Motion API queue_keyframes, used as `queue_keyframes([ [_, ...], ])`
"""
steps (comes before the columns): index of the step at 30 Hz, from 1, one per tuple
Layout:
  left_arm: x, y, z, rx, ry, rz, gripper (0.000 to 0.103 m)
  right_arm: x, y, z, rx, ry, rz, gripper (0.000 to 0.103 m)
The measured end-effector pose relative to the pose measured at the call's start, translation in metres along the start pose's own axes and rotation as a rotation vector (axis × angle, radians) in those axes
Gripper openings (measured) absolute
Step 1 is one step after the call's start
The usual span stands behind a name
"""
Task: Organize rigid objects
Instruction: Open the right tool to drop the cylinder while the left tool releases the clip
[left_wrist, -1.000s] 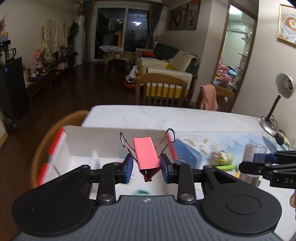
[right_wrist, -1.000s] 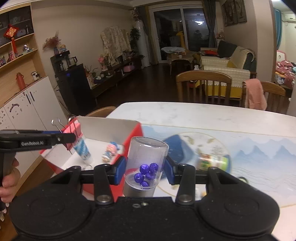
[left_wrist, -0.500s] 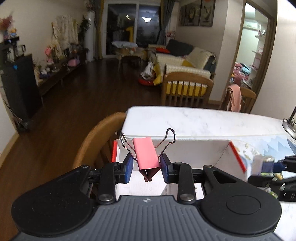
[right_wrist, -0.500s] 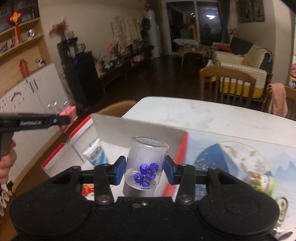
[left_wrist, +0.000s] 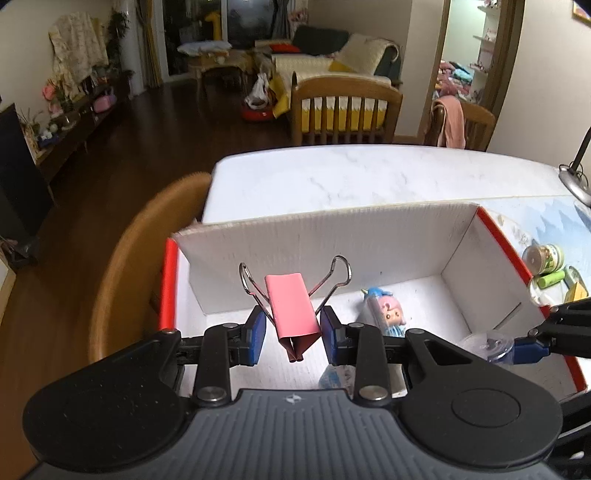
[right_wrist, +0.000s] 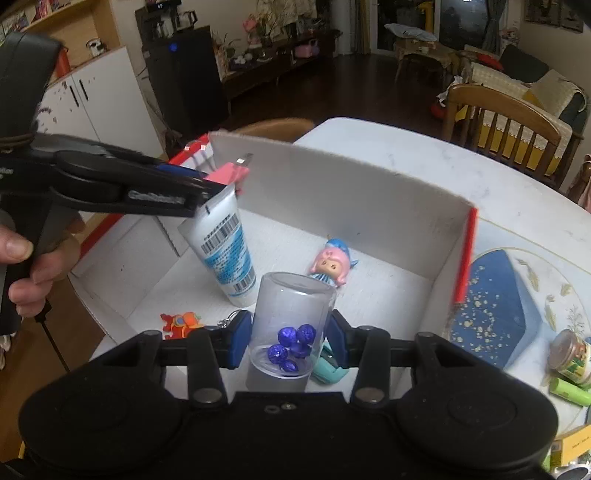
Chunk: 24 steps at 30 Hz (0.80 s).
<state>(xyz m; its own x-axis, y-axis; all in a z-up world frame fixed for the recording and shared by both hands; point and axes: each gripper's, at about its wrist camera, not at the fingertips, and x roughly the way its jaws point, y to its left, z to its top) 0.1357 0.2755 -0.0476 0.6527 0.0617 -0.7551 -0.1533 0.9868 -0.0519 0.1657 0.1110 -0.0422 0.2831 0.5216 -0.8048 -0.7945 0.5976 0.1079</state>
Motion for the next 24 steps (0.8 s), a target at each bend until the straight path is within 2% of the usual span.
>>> queue_keyframes([
  [4, 0.005, -0.001, 0.000, -0.002, 0.012, -0.013, 0.031, 0.012, 0.006, -0.002, -0.012, 0.047, 0.014, 0.043],
  [8, 0.013, 0.005, -0.001, -0.056, 0.039, -0.091, 0.031, 0.020, 0.013, -0.005, -0.025, 0.078, 0.012, 0.043],
  [12, 0.018, 0.006, -0.003, -0.087, 0.066, -0.141, 0.031, 0.030, 0.012, -0.003, -0.008, 0.102, 0.007, 0.041],
  [16, 0.022, 0.009, -0.009, -0.124, 0.100, -0.194, 0.032, 0.030, 0.010, -0.005, 0.002, 0.101, -0.001, 0.042],
  [20, 0.021, 0.009, -0.012, -0.133, 0.116, -0.205, 0.032, 0.027, 0.010, -0.006, 0.007, 0.097, -0.008, 0.043],
  [24, 0.019, 0.005, -0.015, -0.105, 0.126, -0.183, 0.032, 0.023, 0.008, -0.005, 0.014, 0.083, -0.020, 0.044],
])
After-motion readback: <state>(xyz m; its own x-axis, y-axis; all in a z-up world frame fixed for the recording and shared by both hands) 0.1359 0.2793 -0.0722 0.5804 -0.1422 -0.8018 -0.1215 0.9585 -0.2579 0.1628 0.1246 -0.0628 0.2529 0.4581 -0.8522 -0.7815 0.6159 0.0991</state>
